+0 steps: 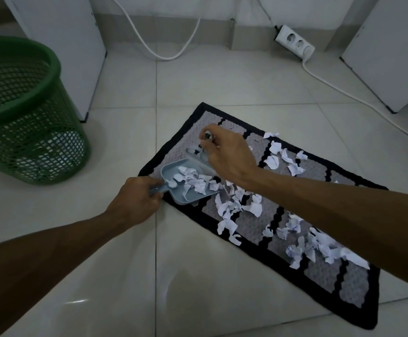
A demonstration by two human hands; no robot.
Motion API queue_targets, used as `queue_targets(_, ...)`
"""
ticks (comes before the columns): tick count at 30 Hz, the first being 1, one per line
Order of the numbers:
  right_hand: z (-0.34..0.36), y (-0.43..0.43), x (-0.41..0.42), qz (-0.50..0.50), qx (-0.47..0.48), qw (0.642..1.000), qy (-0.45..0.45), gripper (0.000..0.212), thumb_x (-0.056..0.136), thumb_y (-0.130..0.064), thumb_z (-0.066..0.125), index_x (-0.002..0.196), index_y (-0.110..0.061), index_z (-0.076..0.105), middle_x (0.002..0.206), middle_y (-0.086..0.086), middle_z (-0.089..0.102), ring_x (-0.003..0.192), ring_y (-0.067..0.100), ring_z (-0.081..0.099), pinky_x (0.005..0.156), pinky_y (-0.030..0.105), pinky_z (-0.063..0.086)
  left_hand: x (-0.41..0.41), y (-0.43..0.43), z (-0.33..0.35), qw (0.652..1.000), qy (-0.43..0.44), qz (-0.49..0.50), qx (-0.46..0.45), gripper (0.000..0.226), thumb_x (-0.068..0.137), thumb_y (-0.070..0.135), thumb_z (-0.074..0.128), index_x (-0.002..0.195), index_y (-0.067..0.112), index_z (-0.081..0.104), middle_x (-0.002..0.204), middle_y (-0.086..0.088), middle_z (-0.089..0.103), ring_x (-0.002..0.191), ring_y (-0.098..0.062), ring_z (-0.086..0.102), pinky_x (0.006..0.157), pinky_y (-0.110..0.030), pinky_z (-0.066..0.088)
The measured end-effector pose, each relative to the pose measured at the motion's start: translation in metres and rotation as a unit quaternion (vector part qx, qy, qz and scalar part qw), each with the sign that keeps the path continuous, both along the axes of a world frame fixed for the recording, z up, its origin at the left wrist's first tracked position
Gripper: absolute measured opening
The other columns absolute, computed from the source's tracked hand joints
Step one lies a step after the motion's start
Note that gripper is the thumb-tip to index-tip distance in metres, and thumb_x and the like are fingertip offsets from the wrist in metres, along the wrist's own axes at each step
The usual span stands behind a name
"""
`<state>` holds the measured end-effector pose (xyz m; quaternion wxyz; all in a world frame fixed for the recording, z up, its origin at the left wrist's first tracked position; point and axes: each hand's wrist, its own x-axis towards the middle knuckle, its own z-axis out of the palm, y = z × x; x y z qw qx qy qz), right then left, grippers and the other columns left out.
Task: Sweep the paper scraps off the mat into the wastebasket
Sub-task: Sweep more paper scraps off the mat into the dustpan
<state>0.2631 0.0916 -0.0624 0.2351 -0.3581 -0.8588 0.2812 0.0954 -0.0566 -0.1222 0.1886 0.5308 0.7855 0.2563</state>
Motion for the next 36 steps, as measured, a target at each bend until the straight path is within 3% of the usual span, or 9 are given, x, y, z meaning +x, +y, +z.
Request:
queue_targets(6, -0.002, 0.028, 0.027, -0.087, 0.041, 0.995, -0.035, 0.015, 0.103, -0.022, 0.047, 0.105, -0.018, 0.061, 0.073, -0.006, 0.062, 0.051, 0.005, 0.052, 0.048, 0.024, 0.043, 0.001, -0.002, 0.001, 0.998, -0.005, -0.064, -0.012, 0.027, 0.073, 0.016, 0.052, 0.091, 0.01, 0.072, 0.081, -0.011, 0.072, 0.068, -0.025, 0.063, 0.061, -0.036, 0.05)
queue_targets(8, -0.012, 0.009, 0.031, -0.05, 0.008, 0.997, -0.058, 0.013, 0.103, -0.02, 0.049, 0.107, -0.016, 0.061, 0.076, -0.006, 0.061, 0.05, 0.004, 0.053, 0.046, 0.021, 0.043, 0.004, 0.0, 0.001, 0.997, -0.004, -0.076, -0.011, 0.028, 0.073, 0.014, 0.053, 0.093, 0.012, 0.073, 0.079, -0.008, 0.072, 0.067, -0.025, 0.064, 0.062, -0.037, 0.052)
queue_targets(11, -0.011, -0.009, 0.03, -0.018, 0.024, 0.998, -0.048, 0.012, 0.103, -0.02, 0.049, 0.104, -0.015, 0.06, 0.074, 0.004, 0.067, 0.051, 0.009, 0.054, 0.049, 0.038, 0.053, 0.007, 0.005, -0.001, 0.997, 0.007, -0.082, -0.013, 0.031, 0.077, 0.003, 0.06, 0.101, 0.015, 0.073, 0.083, -0.004, 0.074, 0.068, -0.023, 0.065, 0.064, -0.034, 0.054)
queue_targets(15, 0.032, 0.007, 0.043, -0.056, 0.03, 0.998, 0.008, 0.01, 0.102, -0.018, 0.052, 0.106, -0.016, 0.061, 0.086, 0.006, 0.073, 0.064, 0.017, 0.067, 0.054, 0.036, 0.057, 0.004, 0.009, -0.001, 0.995, 0.021, -0.1, -0.005, 0.03, 0.077, 0.0, 0.061, 0.1, 0.014, 0.074, 0.085, -0.007, 0.075, 0.069, -0.024, 0.066, 0.065, -0.034, 0.053)
queue_targets(18, 0.062, 0.004, 0.065, 0.044, -0.13, 0.989, 0.062, 0.006, 0.097, -0.007, 0.058, 0.101, -0.011, 0.061, 0.096, 0.007, 0.074, 0.079, 0.018, 0.074, 0.064, 0.034, 0.062, -0.001, 0.011, -0.003, 0.992, 0.044, -0.12, -0.015, 0.03, 0.078, 0.003, 0.063, 0.103, 0.015, 0.073, 0.088, -0.007, 0.076, 0.07, -0.023, 0.066, 0.064, -0.028, 0.049)
queue_targets(22, 0.049, -0.021, 0.09, 0.163, -0.329, 0.928, -0.068, 0.008, 0.097, -0.006, 0.058, 0.104, -0.007, 0.06, 0.097, 0.013, 0.076, 0.085, 0.027, 0.076, 0.069, 0.051, 0.062, -0.013, 0.015, -0.006, 0.99, 0.07, -0.117, -0.029, 0.035, 0.079, 0.003, 0.062, 0.111, 0.014, 0.07, 0.1, -0.011, 0.074, 0.084, -0.026, 0.066, 0.076, -0.028, 0.048)
queue_targets(25, 0.019, -0.019, 0.104, 0.141, -0.311, 0.933, -0.112, 0.006, 0.097, -0.007, 0.059, 0.102, -0.006, 0.061, 0.096, 0.016, 0.076, 0.083, 0.03, 0.075, 0.069, 0.054, 0.062, -0.017, 0.015, -0.009, 0.99, 0.081, -0.11, -0.038, 0.041, 0.077, -0.001, 0.059, 0.115, 0.013, 0.067, 0.106, -0.015, 0.072, 0.09, -0.031, 0.066, 0.081, -0.033, 0.05)
queue_targets(29, 0.016, 0.014, 0.116, 0.034, -0.227, 0.971, -0.063, 0.005, 0.096, -0.005, 0.058, 0.097, -0.008, 0.062, 0.093, 0.012, 0.075, 0.083, 0.029, 0.075, 0.063, 0.046, 0.063, -0.02, 0.014, -0.014, 0.988, 0.099, -0.113, -0.043, 0.043, 0.077, 0.001, 0.058, 0.117, 0.015, 0.066, 0.106, -0.015, 0.072, 0.09, -0.032, 0.066, 0.079, -0.035, 0.052)
queue_targets(36, 0.05, 0.063, 0.13, -0.06, -0.213, 0.973, 0.06, 0.007, 0.095, -0.003, 0.06, 0.098, -0.009, 0.062, 0.092, 0.013, 0.076, 0.078, 0.028, 0.077, 0.06, 0.042, 0.063, -0.012, 0.01, -0.012, 0.99, 0.075, -0.117, -0.031, 0.037, 0.078, 0.002, 0.061, 0.112, 0.012, 0.068, 0.097, -0.013, 0.075, 0.081, -0.028, 0.068, 0.074, -0.034, 0.054)
